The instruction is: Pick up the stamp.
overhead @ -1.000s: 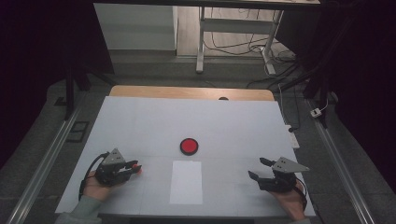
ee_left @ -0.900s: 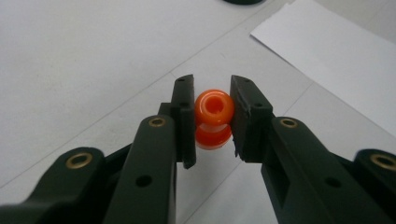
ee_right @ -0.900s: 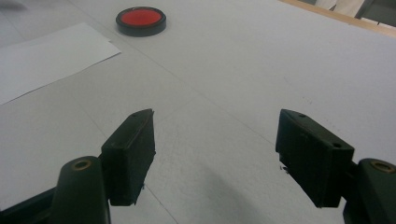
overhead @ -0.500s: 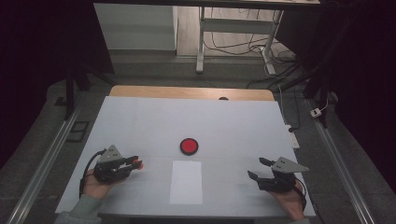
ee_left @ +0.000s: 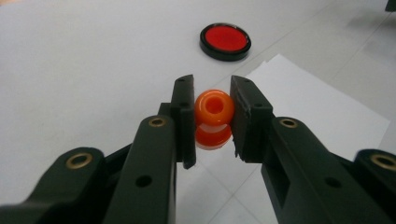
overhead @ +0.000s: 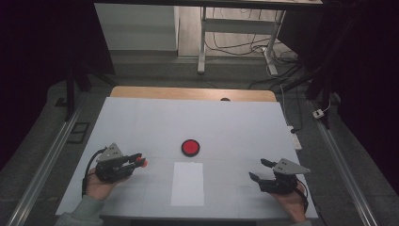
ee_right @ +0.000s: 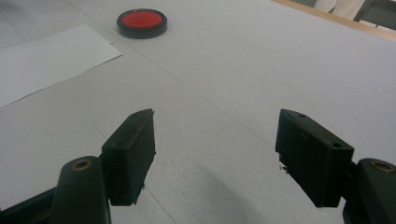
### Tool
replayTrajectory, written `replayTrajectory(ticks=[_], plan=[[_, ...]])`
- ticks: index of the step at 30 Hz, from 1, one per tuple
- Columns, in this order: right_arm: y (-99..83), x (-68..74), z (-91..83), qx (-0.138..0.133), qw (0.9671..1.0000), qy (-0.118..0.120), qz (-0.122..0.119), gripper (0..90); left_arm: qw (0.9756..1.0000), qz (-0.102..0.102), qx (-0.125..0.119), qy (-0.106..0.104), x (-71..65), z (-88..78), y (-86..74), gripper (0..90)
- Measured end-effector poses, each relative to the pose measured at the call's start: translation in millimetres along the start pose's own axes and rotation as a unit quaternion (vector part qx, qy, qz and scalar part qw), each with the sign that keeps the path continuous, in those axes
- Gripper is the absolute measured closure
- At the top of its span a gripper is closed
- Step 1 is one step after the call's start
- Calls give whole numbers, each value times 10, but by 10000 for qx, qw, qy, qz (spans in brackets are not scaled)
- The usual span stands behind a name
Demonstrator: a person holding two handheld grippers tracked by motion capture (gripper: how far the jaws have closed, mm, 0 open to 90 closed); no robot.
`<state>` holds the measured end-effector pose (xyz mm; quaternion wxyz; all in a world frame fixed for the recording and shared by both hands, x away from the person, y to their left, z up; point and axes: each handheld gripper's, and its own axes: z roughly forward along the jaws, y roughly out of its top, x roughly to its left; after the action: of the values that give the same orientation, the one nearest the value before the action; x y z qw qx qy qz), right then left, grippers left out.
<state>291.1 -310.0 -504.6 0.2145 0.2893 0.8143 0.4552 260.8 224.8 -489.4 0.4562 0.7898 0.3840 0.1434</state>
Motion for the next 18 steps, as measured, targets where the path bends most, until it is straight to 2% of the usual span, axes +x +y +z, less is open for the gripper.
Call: replayTrajectory(ticks=[9, 11, 18], plan=[[9, 8, -4, -25, 10000, -24, 26, 280, 9998, -14, -114, -185, -36, 46, 81, 715], [20, 9, -7, -78, 9999, 39, 60, 280, 9997, -6, -118, -213, -49, 63, 95, 715], [50, 36, -13, -117, 9999, 22, 2, 280, 9996, 52, -111, -273, -83, 118, 154, 715]])
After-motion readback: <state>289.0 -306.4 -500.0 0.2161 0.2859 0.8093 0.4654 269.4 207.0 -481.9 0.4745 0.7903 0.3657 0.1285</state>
